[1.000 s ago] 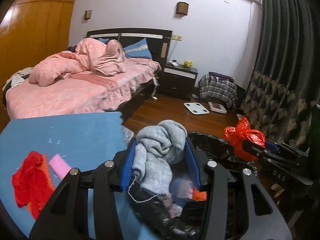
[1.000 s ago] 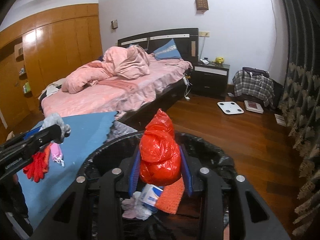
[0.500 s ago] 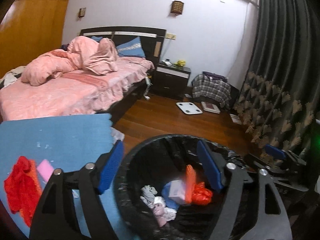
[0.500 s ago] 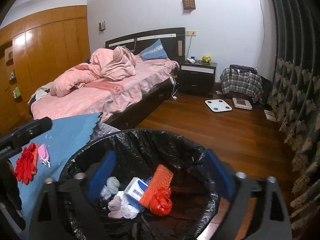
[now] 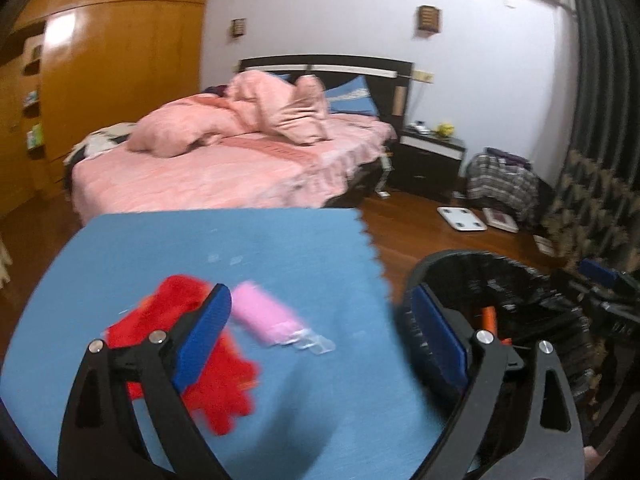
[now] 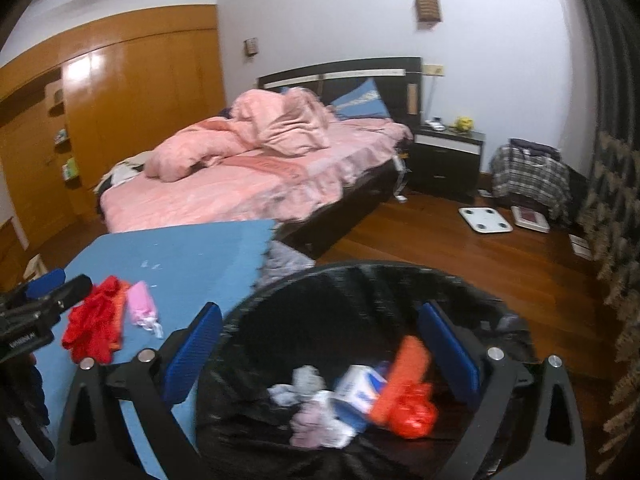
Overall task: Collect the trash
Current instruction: 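Move both open tools back over the mat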
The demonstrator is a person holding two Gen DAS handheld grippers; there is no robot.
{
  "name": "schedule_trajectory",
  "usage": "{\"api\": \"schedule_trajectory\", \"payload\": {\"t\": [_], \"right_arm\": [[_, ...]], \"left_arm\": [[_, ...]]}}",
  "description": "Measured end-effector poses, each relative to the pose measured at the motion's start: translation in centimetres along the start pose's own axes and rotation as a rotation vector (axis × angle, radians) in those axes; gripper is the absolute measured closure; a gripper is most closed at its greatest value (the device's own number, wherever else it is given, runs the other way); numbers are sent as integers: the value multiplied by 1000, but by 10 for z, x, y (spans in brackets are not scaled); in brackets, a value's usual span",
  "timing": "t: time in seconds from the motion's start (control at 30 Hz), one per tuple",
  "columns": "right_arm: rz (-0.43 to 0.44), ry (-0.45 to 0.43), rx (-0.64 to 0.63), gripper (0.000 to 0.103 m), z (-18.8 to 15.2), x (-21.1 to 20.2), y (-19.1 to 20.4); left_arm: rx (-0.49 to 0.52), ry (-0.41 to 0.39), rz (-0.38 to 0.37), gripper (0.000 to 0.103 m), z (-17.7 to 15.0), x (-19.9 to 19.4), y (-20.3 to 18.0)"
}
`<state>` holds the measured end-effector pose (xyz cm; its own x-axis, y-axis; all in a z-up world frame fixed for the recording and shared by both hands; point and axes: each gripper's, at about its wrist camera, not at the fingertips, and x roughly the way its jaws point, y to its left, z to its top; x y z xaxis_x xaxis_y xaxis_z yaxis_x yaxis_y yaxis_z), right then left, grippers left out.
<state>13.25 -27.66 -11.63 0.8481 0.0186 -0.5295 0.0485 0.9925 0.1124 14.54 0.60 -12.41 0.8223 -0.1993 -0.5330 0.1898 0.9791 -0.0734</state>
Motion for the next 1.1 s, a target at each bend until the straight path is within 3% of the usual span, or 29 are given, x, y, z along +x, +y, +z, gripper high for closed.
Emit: {"api": "schedule_trajectory", "payload": {"t": [0.37,0.67,1.1], "right_arm": [[161,4,-97,6,0,37,108],[228,38,-160,11,-7,79,175],[247,183,-215,41,-28,134,208]], "left_arm": [[-108,35,195,14,-27,-8,102],[-146,65,251,15,-40,-4,147],[-209,116,264,18,-54,15,175]]}}
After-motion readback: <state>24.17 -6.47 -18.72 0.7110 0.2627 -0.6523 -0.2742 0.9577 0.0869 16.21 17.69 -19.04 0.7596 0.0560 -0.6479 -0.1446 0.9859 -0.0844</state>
